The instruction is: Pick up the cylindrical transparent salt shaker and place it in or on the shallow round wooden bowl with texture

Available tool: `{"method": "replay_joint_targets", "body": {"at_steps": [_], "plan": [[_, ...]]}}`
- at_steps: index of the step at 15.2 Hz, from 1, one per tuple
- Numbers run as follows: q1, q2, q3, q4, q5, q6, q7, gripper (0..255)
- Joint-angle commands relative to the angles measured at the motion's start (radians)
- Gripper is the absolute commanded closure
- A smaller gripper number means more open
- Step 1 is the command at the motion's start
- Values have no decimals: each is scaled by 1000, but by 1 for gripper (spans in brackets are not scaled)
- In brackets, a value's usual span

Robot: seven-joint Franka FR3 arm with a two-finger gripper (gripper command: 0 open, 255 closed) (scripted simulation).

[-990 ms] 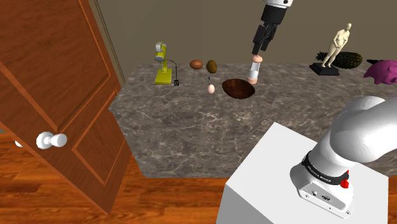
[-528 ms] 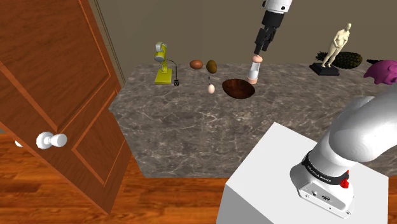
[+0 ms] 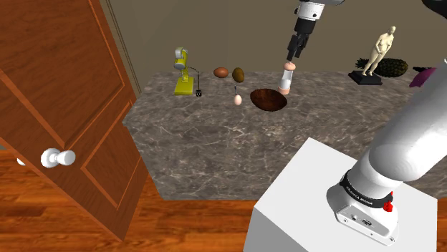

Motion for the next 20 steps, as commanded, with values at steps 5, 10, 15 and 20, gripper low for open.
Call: {"method": "replay_joint_targets", "body": {"at_steps": [5, 10, 15, 20], "plan": [[-77, 239, -53, 199, 113, -31, -150, 0], [-184, 460, -53, 427, 209, -96, -238, 0], [-276, 622, -34, 615, 266, -147, -274, 0], [-260, 622, -31, 547, 270, -82, -282, 0]]}}
